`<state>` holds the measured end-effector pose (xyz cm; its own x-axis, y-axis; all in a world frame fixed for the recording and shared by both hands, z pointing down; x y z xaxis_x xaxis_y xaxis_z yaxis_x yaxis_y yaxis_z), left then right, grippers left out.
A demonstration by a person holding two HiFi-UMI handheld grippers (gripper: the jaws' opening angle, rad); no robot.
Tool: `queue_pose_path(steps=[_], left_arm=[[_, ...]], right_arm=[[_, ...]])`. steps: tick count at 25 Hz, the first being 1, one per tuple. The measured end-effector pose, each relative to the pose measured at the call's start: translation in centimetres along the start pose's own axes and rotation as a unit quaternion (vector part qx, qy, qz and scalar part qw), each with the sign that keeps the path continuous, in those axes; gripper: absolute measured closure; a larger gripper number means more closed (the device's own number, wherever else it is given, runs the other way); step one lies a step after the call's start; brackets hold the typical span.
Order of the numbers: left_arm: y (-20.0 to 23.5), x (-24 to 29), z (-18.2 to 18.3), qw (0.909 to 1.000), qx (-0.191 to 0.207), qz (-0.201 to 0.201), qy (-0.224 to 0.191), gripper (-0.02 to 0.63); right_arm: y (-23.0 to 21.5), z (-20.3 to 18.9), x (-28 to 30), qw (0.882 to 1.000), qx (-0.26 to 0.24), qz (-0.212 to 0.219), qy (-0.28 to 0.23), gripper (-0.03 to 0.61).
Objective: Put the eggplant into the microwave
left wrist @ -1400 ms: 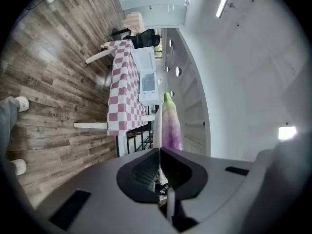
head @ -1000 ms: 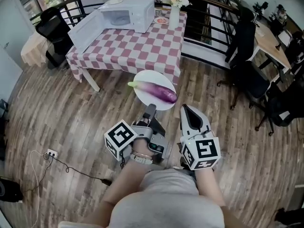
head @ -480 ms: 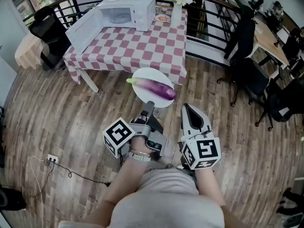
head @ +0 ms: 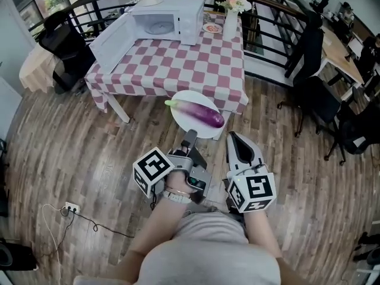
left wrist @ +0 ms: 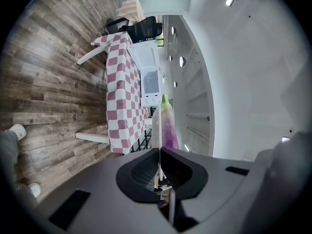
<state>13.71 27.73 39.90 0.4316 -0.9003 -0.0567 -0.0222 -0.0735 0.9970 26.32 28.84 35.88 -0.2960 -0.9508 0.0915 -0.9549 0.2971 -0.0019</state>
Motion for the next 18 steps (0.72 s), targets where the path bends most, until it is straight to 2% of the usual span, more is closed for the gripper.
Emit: queue_pose_path(steps=[10,18], left_arm=[[-0.2,-0.3,6.9,0.9999,0.001,-0.014,-0.001,0.598],[-0.3,-1.1,10.1,0.9999,-0.001,-0.011,-0.009,0.598]], right_arm=[[5.6,1.0,4.6,1.0,-0.009,0.004,-0.008,0.554],[8.2,1.3,6.8,0.999,-0.029,0.022,-0.001,0.554]])
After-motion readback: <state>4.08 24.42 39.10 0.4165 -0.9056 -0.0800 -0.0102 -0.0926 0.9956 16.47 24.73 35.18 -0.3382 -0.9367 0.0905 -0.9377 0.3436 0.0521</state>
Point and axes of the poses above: the fingertips, and each gripper's own axes: x forward along the fingers, y to its left, z out of its top, the point moved 2 cm from there along -x, backward along the fingers, and after that the axes turned 10 degrees about -z, right-handed, at the moved point
